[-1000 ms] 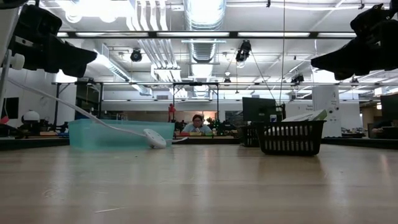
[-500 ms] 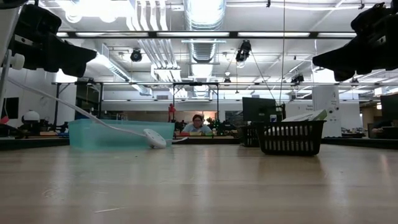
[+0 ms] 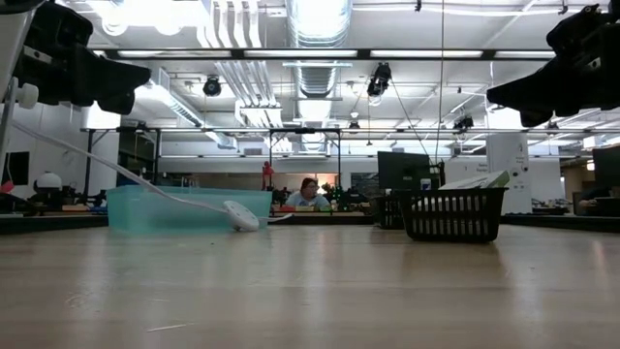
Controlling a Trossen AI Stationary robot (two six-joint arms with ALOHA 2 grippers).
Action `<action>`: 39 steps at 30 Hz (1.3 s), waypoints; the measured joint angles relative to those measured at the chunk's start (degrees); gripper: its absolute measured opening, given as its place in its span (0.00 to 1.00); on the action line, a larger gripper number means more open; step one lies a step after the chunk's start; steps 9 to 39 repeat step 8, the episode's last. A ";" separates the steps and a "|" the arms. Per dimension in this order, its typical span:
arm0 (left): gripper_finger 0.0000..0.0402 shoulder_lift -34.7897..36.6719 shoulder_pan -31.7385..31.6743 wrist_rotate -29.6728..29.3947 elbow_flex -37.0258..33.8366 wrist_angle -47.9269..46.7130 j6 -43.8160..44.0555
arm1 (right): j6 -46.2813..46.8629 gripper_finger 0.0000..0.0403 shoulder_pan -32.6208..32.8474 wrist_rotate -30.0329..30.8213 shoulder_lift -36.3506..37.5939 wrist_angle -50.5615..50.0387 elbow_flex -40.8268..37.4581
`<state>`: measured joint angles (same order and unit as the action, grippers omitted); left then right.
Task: Pick and place items into bin
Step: Return to Home Position
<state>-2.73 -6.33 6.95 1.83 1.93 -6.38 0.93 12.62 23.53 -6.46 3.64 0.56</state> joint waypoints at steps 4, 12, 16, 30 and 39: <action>0.00 -0.25 0.00 -0.01 0.00 0.02 0.01 | -0.01 0.02 0.00 0.00 0.00 0.00 0.00; 0.00 -0.18 -0.04 -0.03 0.00 0.07 -0.01 | 0.00 0.02 0.00 0.00 0.00 0.00 0.00; 0.00 -0.18 -0.04 -0.03 0.00 0.07 -0.01 | 0.00 0.02 0.00 0.00 0.00 0.00 0.00; 0.00 -0.18 -0.04 -0.03 0.00 0.07 -0.01 | 0.00 0.02 0.00 0.00 0.00 0.00 0.00; 0.00 -0.18 -0.04 -0.03 0.00 0.07 -0.01 | 0.00 0.02 0.00 0.00 0.00 0.00 0.00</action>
